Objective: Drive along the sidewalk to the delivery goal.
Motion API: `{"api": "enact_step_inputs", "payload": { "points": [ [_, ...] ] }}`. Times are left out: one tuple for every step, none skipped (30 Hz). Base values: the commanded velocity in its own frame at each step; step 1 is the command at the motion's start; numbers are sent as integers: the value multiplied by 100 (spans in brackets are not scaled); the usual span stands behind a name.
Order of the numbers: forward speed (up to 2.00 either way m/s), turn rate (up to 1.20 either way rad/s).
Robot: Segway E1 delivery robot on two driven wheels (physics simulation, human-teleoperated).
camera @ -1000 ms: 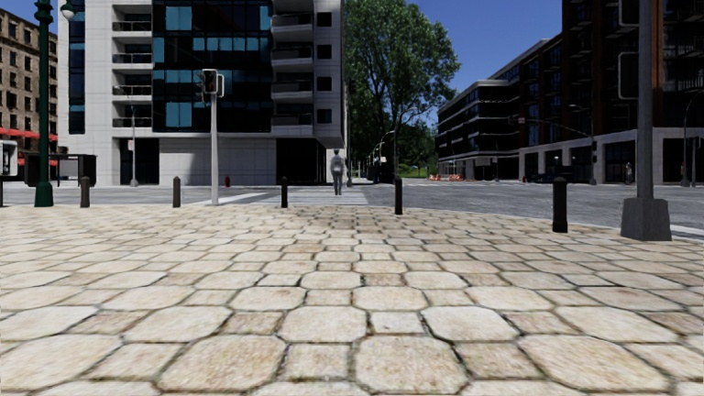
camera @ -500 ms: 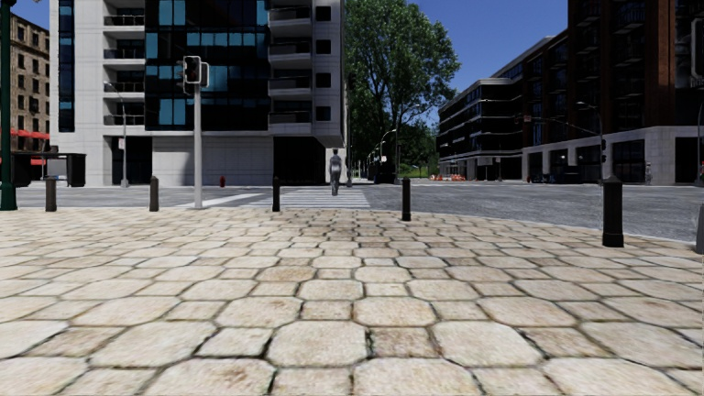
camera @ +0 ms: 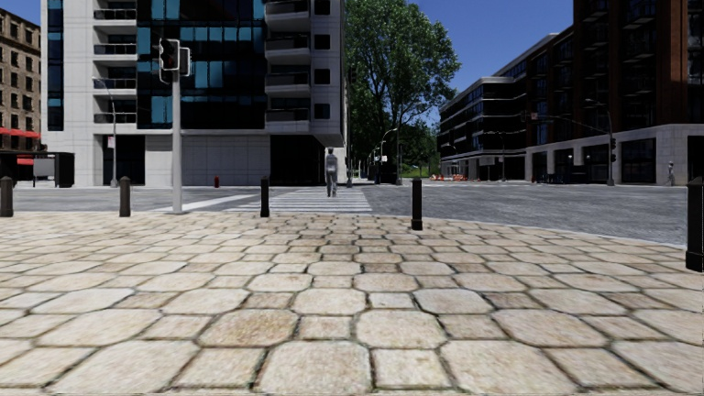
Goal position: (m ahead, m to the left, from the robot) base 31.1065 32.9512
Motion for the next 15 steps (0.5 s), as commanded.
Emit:
{"api": "enact_step_inputs", "payload": {
  "points": [
    [200, 0],
    [200, 0],
    [200, 0],
    [200, 0],
    [200, 0],
    [200, 0],
    [200, 0],
    [200, 0],
    [200, 0],
    [200, 0],
    [200, 0],
    [200, 0],
    [200, 0],
    [200, 0],
    [200, 0]
  ]
}}
